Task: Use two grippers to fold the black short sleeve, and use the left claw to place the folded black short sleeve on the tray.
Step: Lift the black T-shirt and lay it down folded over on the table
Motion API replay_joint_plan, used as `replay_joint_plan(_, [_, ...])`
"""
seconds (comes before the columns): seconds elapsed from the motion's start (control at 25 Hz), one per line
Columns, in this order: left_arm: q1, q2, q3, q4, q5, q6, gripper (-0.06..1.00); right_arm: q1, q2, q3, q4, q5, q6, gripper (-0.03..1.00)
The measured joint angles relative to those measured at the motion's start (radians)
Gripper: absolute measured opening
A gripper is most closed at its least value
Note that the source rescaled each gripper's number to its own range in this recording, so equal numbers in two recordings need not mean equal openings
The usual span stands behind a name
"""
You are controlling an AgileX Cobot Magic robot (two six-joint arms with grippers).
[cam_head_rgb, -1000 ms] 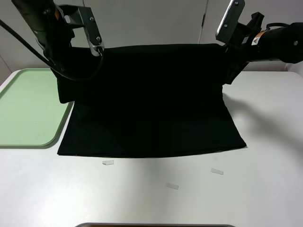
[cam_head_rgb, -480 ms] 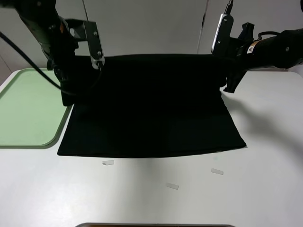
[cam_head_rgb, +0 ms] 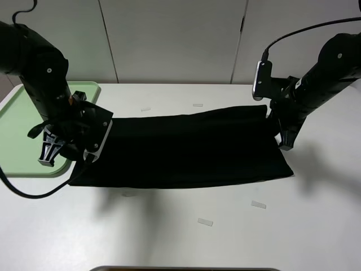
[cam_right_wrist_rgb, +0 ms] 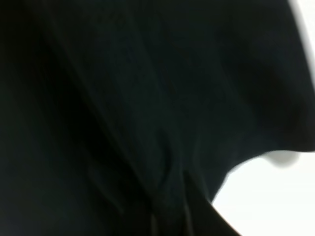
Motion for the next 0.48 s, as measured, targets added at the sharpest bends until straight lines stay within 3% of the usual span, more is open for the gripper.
replay_joint_plan(0.08, [0.0, 0.0, 0.003, 0.0, 0.0, 0.004, 0.0, 0.0, 0.0, 0.0, 0.044, 0.077, 0.0, 0.0])
replay_joint_plan(0.2, [0.0, 0.0, 0.009, 0.009, 0.006, 0.006, 0.01, 0.0, 0.0, 0.0, 0.097, 0.108, 0.0, 0.0])
replay_joint_plan(0.28, [0.0, 0.0, 0.009, 0.014, 0.022, 0.006, 0.08, 0.0, 0.0, 0.0, 0.123, 0.121, 0.0, 0.02])
replay_joint_plan(0.32, [0.002, 0.0, 0.01, 0.025, 0.047, 0.007, 0.17, 0.0, 0.0, 0.0, 0.129, 0.128, 0.0, 0.07])
replay_joint_plan(0.4, [0.006, 0.0, 0.015, 0.04, 0.096, 0.009, 0.37, -0.009, 0.0, 0.0, 0.12, 0.151, 0.0, 0.26])
replay_joint_plan(0.48, [0.01, 0.0, 0.019, 0.045, 0.124, -0.002, 0.58, -0.017, 0.0, 0.0, 0.109, 0.183, 0.009, 0.56])
